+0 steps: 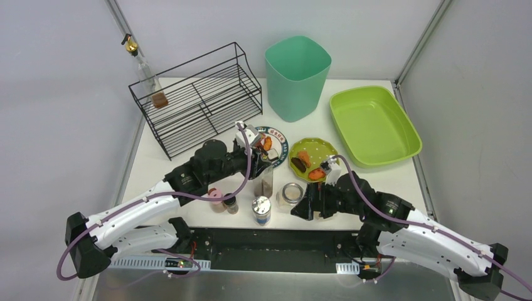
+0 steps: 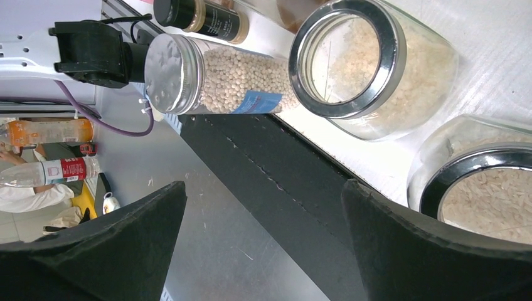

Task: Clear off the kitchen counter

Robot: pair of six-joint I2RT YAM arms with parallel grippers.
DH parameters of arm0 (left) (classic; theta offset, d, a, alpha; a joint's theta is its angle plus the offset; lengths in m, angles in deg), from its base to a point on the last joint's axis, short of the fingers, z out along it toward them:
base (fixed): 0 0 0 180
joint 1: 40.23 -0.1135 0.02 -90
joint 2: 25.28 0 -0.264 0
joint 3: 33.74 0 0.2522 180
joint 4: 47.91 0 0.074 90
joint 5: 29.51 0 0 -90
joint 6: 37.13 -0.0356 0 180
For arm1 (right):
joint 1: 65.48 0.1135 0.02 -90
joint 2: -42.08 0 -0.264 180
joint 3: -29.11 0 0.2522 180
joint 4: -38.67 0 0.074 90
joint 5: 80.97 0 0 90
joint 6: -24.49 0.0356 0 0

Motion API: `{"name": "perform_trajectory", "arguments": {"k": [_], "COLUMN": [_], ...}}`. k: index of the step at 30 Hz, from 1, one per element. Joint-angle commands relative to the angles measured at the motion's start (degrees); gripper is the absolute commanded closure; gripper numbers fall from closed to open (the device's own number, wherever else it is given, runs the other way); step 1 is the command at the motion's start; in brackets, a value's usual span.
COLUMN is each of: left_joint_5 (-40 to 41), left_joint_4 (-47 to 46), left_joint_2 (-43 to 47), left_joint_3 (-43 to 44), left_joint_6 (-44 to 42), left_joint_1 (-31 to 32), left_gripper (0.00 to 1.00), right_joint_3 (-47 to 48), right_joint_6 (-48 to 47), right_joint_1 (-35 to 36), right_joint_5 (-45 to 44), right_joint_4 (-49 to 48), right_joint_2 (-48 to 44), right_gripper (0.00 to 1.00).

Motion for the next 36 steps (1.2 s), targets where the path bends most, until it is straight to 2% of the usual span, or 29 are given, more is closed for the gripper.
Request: {"name": "perform_trajectory", "arguments": {"k": [1, 11, 19, 27, 36], "left_joint_5": [-0.83, -0.78, 13.25, 14.86, 20.51], "left_joint_4": [1.72, 13.36, 16.80, 17.33, 16.76], "left_joint_2": [-1.00, -8.72, -18.64, -28.16, -38.38], "left_joint_3": [7.58, 27.56, 43.28, 58.08, 72.21], "left_joint_6": [-3.65, -4.67, -9.46, -9.69, -12.64], "left_joint_1": [0.21, 0.22, -1.32, -11.53, -18.59], "left_gripper": [1.00, 1.00, 1.00, 1.00, 1.00], "right_joint_3": [-0.08, 0.03, -0.66, -0.83, -1.32], "right_joint_6": [0.45, 0.05, 0.62, 0.89, 0.37], "right_joint_1": [0.18, 0.22, 0.20, 0.25, 0.30], "right_joint_5": [0.37, 0.36, 1.87, 2.73, 6.01], "right_joint_4": [-1.67, -1.84, -3.79, -5.46, -10.49], "right_joint_2": [-0.60, -0.69, -0.18, 0.70, 3.25], "right_gripper": [0.01, 0.01, 0.01, 0.01, 0.01]}}
